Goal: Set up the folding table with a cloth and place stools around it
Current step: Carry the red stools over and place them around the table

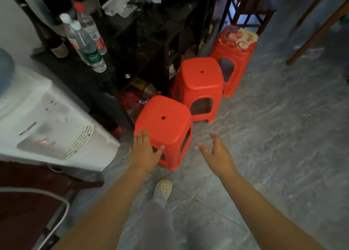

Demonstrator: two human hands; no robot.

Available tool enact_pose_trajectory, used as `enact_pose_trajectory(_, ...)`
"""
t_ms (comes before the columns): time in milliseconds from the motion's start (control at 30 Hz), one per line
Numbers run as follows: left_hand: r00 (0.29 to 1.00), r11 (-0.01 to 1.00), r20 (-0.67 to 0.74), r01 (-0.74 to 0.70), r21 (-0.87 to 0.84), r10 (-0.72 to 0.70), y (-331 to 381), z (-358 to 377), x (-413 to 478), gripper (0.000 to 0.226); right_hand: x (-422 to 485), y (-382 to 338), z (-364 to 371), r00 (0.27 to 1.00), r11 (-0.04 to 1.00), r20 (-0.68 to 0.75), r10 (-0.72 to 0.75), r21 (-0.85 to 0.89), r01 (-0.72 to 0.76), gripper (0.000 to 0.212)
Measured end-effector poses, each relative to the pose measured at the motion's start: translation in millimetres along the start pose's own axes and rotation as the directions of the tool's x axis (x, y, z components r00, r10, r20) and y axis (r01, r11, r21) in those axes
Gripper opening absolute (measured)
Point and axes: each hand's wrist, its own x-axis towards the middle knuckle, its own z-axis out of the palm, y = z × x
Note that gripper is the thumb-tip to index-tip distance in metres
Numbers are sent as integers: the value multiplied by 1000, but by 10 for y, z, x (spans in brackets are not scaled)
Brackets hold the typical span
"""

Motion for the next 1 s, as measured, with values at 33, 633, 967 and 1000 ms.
enact_pose_trajectory(33,1000,1000,15,-1,10,1,-68,47,282,93,236,-39,159,1000,999,-1,32,4,-31,70)
enact_pose_trajectory(633,973,997,220,61,46,-70,-975,1346,3290,108,2661,561,2135,885,879,36,464,102,-465,94)
enact_pose_trajectory(967,991,981,113,96,-167,-78,-981,1576,3400,119,2687,850,2440,863,799,58,502,351,-488,98)
enact_pose_trajectory(1000,991,982,115,83,-167,-64,-945,1586,3353,119,2665,883,2406,855,782,50,516,380,-494,92)
